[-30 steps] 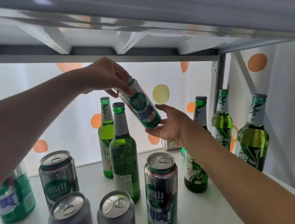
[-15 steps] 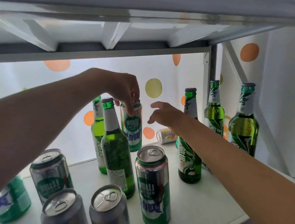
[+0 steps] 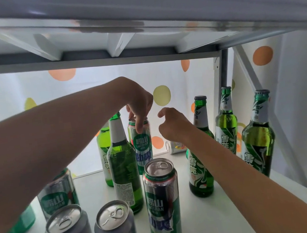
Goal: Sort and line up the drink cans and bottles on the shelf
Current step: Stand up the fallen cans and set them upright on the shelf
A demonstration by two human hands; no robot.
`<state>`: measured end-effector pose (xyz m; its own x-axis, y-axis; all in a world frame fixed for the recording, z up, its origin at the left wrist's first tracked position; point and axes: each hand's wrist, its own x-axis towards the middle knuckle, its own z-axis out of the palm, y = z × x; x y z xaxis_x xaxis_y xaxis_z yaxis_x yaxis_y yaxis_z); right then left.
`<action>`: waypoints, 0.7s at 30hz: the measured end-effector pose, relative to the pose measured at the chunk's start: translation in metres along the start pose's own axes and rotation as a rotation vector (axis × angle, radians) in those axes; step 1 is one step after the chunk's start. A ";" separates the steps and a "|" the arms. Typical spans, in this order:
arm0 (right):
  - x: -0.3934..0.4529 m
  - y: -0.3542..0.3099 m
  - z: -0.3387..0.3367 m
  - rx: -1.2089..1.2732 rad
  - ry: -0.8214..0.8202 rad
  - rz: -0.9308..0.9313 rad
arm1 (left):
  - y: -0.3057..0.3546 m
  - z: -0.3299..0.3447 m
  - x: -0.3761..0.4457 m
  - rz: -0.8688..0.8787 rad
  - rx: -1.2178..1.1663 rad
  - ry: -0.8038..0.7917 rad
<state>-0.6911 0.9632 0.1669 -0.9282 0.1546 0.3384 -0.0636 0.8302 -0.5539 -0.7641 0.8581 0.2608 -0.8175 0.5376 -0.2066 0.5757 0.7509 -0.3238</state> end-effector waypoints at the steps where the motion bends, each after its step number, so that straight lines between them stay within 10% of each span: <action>1: 0.002 0.000 -0.002 -0.021 0.017 0.004 | 0.003 -0.002 0.000 -0.010 0.012 -0.014; 21: -0.002 0.002 -0.019 -0.982 -0.098 -0.214 | 0.051 0.019 0.013 -0.035 0.069 -0.052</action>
<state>-0.6825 0.9753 0.1797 -0.9616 -0.0569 0.2686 0.0568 0.9159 0.3975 -0.7459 0.8962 0.2236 -0.8380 0.4893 -0.2414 0.5455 0.7396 -0.3942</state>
